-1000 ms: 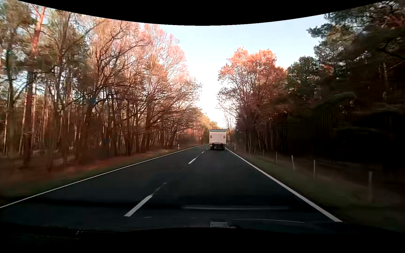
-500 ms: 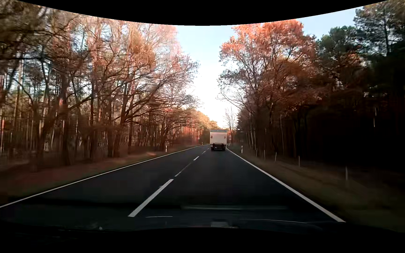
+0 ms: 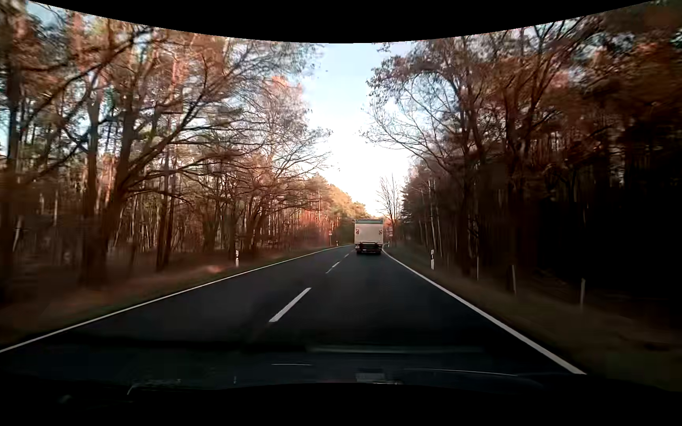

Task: Follow the waypoints while adhering to traffic rules and regulations

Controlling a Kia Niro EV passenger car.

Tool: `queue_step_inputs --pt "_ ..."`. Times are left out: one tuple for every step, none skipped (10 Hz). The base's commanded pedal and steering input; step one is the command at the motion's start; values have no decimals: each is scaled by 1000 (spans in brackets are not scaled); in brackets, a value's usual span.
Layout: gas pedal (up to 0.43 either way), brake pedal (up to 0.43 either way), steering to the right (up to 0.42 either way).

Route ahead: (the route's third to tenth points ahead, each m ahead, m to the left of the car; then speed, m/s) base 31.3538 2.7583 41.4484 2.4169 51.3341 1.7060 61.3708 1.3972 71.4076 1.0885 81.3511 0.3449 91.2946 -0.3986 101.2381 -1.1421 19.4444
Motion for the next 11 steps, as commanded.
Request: queue_step_inputs --pt "138 0 1" --pt "138 0 1" --pt "138 0 2" --pt "138 0 2" --pt "138 0 2" --pt "138 0 2" --pt "138 0 3" --pt "138 0 3" --pt "138 0 2" --pt "138 0 3" --pt "138 0 3"
